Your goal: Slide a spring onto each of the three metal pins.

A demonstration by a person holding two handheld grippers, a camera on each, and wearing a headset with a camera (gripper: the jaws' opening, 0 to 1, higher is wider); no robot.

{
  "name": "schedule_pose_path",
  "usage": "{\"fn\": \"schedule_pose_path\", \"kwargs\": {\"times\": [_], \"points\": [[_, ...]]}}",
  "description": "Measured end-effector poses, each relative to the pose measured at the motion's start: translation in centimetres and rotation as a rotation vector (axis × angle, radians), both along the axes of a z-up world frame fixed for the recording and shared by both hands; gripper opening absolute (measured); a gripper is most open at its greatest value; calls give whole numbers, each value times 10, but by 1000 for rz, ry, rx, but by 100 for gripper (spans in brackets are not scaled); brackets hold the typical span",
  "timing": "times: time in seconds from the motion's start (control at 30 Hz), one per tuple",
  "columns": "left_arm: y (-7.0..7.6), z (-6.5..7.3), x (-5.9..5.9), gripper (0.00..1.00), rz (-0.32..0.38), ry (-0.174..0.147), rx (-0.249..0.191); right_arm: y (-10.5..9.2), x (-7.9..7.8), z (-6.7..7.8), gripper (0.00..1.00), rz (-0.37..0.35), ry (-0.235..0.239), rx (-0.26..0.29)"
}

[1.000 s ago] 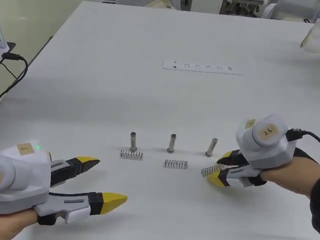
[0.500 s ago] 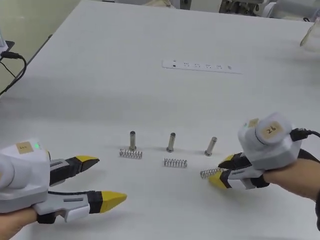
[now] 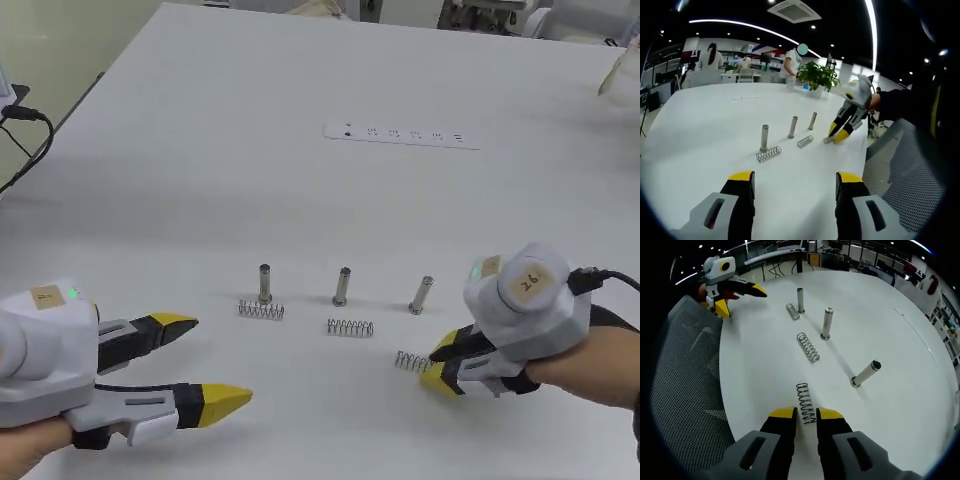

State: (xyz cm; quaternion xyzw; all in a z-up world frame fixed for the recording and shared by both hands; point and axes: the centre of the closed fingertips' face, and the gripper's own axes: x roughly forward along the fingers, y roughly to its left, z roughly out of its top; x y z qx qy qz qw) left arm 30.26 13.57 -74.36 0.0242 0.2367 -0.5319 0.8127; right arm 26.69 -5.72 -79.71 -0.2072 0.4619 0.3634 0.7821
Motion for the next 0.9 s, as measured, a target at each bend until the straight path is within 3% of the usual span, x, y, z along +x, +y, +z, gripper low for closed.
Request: {"fn": "schedule_pose_path", "kwargs": {"times": [0.13, 0.43, 0.53, 0.63, 0.7, 0.9], "points": [[0, 2, -1, 61, -10, -6, 8, 0, 0, -2, 12, 49, -10, -54], [-6, 17, -6, 60, -78, -40, 21, 5, -5, -3, 8, 143, -22, -105], [-11, 18, -15, 58, -131, -48, 40, 5, -5, -2, 8, 156, -22, -117], [-14, 16, -24, 58, -202, -76, 90, 5, -4, -2, 8, 180, -10, -140], [-17, 15, -28, 58, -230, -86, 108, 6, -3, -1, 8, 187, -9, -141], [-25, 20, -33, 56, -272, -92, 96, 22, -1, 14, 8, 205, -10, -98]]}}
